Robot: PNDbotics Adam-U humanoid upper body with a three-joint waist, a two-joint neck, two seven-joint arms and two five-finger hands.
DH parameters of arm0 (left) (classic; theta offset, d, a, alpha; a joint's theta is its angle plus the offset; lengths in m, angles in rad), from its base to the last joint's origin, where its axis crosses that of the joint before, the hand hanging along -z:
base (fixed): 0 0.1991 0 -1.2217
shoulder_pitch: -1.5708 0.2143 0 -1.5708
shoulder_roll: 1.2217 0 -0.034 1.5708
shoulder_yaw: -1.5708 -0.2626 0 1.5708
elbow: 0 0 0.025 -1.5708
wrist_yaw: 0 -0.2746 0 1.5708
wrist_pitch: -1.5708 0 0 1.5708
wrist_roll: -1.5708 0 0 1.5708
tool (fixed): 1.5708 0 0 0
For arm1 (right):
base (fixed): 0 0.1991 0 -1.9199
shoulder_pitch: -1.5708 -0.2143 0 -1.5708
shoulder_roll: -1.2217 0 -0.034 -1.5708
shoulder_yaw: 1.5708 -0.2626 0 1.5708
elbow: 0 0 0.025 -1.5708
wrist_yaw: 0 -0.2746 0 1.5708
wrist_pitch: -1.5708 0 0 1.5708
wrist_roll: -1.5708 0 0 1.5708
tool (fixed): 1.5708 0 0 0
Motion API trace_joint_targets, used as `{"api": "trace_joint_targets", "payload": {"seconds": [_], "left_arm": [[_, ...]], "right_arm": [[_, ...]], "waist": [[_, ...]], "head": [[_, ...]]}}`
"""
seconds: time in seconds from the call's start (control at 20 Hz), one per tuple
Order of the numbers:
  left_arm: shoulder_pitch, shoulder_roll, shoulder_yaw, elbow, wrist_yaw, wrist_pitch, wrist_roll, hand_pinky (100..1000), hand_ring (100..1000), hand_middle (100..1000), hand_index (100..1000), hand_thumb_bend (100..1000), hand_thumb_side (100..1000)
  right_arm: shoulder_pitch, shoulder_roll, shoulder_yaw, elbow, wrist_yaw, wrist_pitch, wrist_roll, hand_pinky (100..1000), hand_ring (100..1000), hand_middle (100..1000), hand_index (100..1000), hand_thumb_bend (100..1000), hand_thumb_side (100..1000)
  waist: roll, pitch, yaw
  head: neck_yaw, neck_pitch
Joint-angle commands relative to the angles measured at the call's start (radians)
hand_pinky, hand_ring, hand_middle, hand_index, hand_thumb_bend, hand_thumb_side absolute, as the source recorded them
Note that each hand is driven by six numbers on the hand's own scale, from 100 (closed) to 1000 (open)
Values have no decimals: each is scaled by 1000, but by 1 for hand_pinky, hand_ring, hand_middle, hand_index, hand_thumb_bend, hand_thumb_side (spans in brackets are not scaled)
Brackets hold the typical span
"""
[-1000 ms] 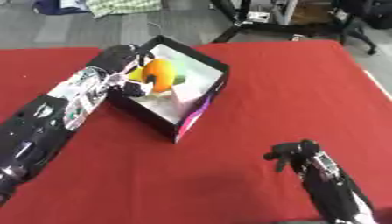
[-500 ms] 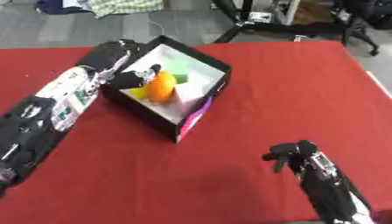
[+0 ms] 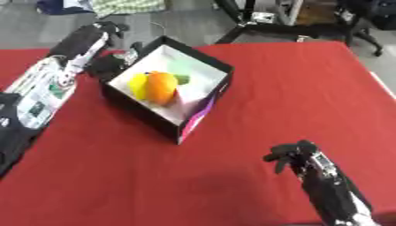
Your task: Pick up objects on the table and place them in the box.
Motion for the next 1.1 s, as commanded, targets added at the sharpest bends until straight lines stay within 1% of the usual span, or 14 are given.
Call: {"api": "trace_joint_targets", "payload": {"seconds": [0.05, 0.15, 0.25, 0.3, 0.35, 0.4, 0.45, 0.6, 0.65, 0.75, 0.8, 0.95, 1.1], "left_arm": [[20, 74, 40, -150, 77, 23, 22, 791, 663, 722, 897, 243, 1000], [73, 119, 68, -267, 135, 37, 44, 791, 660, 714, 890, 241, 1000], [150, 163, 105, -393, 194, 53, 67, 791, 656, 706, 885, 225, 1000], [192, 178, 124, -449, 224, 64, 79, 791, 650, 700, 879, 173, 1000], [236, 188, 143, -500, 257, 74, 93, 792, 649, 699, 876, 101, 1000], [280, 187, 158, -530, 294, 74, 107, 798, 643, 691, 865, 100, 1000], [322, 179, 173, -544, 336, 61, 126, 798, 639, 686, 861, 100, 1000], [451, 129, 215, -556, 442, -17, 198, 802, 625, 666, 844, 100, 1000], [499, 104, 229, -557, 466, -33, 223, 801, 620, 659, 838, 100, 1000], [576, 38, 253, -558, 498, -37, 265, 801, 611, 646, 827, 100, 1000], [601, 1, 261, -558, 507, -38, 277, 806, 616, 653, 828, 100, 1000], [632, -100, 268, -557, 507, -60, 259, 809, 619, 662, 834, 100, 1000], [641, -143, 257, -547, 511, -59, 243, 807, 615, 655, 829, 100, 1000]], "right_arm": [[-2, -6, -7, -14, 3, -3, -5, 1000, 717, 410, 690, 100, 1000], [-2, -6, -10, -14, 6, -1, -9, 1000, 717, 410, 690, 100, 1000], [-3, -6, -12, -14, 8, 0, -12, 1000, 717, 410, 690, 100, 1000], [-4, -5, -12, -15, 8, -1, -12, 1000, 717, 410, 690, 100, 1000], [-5, -5, -12, -16, 7, -4, -11, 1000, 717, 410, 690, 100, 1000], [-5, -5, -14, -15, 7, -5, -11, 1000, 717, 410, 690, 100, 1000], [-4, -4, -16, -15, 7, -6, -13, 1000, 717, 410, 690, 100, 1000], [-4, -2, -19, -16, 6, -10, -15, 1000, 717, 410, 690, 100, 1000], [-4, -1, -20, -15, 7, -9, -16, 1000, 717, 410, 690, 100, 1000], [-2, 0, -22, -13, 10, -7, -19, 1000, 718, 410, 690, 100, 1000], [0, 1, -22, -13, 11, -7, -20, 1000, 718, 410, 690, 100, 1000], [6, 0, -23, -11, 12, -6, -22, 1000, 718, 410, 690, 100, 1000], [10, -1, -23, -11, 15, -5, -24, 1000, 718, 410, 690, 100, 1000]], "waist": [[5, -13, 3], [7, -12, 7], [9, -11, 12], [9, -11, 15], [9, -11, 17], [9, -11, 20], [9, -11, 23], [7, -11, 36], [6, -11, 41], [4, -11, 51], [3, -12, 57], [1, -18, 72], [0, -20, 77]], "head": [[-5, -12], [-4, -13], [-5, -15], [-5, -17], [-5, -17], [-4, -17], [-3, -16], [1, -11], [3, -8], [8, -1], [11, 5], [24, 11], [28, 9]]}}
